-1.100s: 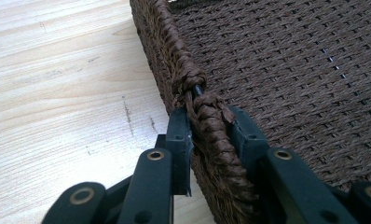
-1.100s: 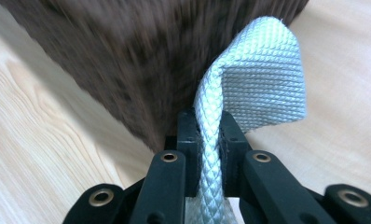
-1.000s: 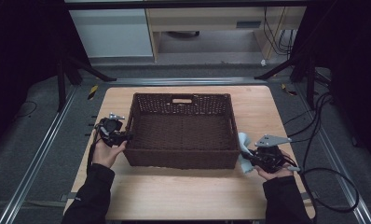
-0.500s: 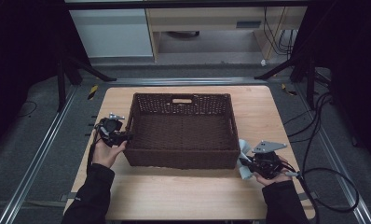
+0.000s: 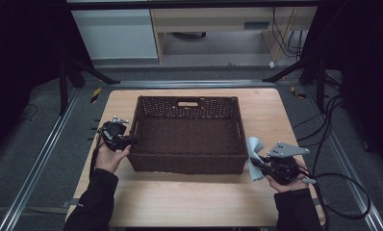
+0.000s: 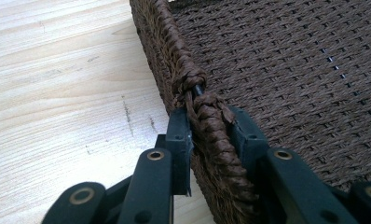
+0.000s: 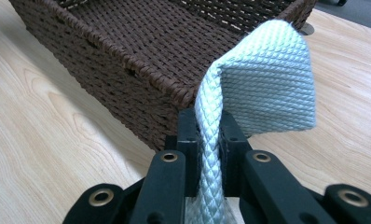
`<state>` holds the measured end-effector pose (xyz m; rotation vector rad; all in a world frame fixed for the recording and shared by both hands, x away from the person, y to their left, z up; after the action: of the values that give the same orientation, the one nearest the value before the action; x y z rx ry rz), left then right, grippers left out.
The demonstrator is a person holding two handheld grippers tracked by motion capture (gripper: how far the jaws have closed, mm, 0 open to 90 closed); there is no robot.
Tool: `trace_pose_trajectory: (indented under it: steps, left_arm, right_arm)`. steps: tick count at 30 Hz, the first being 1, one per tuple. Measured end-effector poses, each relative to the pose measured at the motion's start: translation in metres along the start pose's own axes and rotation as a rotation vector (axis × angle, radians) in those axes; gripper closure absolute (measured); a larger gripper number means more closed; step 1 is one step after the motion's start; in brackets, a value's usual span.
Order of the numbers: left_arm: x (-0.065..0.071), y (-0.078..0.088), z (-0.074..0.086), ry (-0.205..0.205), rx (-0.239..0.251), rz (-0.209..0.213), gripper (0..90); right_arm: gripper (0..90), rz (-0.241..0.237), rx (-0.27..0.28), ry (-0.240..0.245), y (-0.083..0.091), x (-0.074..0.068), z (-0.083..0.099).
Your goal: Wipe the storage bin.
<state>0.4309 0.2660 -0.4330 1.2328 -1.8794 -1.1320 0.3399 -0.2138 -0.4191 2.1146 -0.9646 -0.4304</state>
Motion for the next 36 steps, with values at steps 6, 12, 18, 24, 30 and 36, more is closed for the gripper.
trace_pose_trajectory:
  steps: [6, 12, 18, 24, 30, 36]
  left_arm:
    - [0.000, 0.000, 0.000, 0.001, -0.001, 0.002, 71.5]
    - [0.000, 0.000, 0.000, 0.002, -0.001, 0.005, 71.4]
    - [0.000, 0.000, 0.000, 0.003, 0.000, 0.005, 71.4]
    - [-0.001, 0.000, 0.000, 0.006, 0.001, 0.010, 71.3]
    - [-0.001, 0.000, 0.000, 0.005, 0.001, 0.009, 71.2]
    - [-0.001, 0.000, 0.000, 0.004, -0.001, 0.008, 71.2]
  right_arm:
    - [82.8, -0.016, -0.071, -0.012, -0.019, -0.003, 0.014]
    - [82.9, -0.032, -0.170, -0.032, -0.043, -0.002, 0.030]
    - [82.7, -0.028, -0.197, -0.031, -0.049, -0.001, 0.031]
    - [82.6, 0.056, -0.146, -0.109, -0.029, 0.020, 0.030]
    - [82.4, 0.140, -0.133, -0.214, -0.023, 0.055, 0.045]
    - [82.3, 0.162, -0.158, -0.265, -0.033, 0.073, 0.055]
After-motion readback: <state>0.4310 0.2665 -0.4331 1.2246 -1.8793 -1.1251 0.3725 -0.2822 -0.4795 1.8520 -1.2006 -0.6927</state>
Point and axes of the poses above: each handheld gripper's, and its own axes: y roughly backward along the jaws, z roughly out of its underside, x roughly to its right, the point moved 2 cm from there along -y, roughly forward along the jaws, and after that the axes turned 12 degrees about -x, right-handed, at the moved point
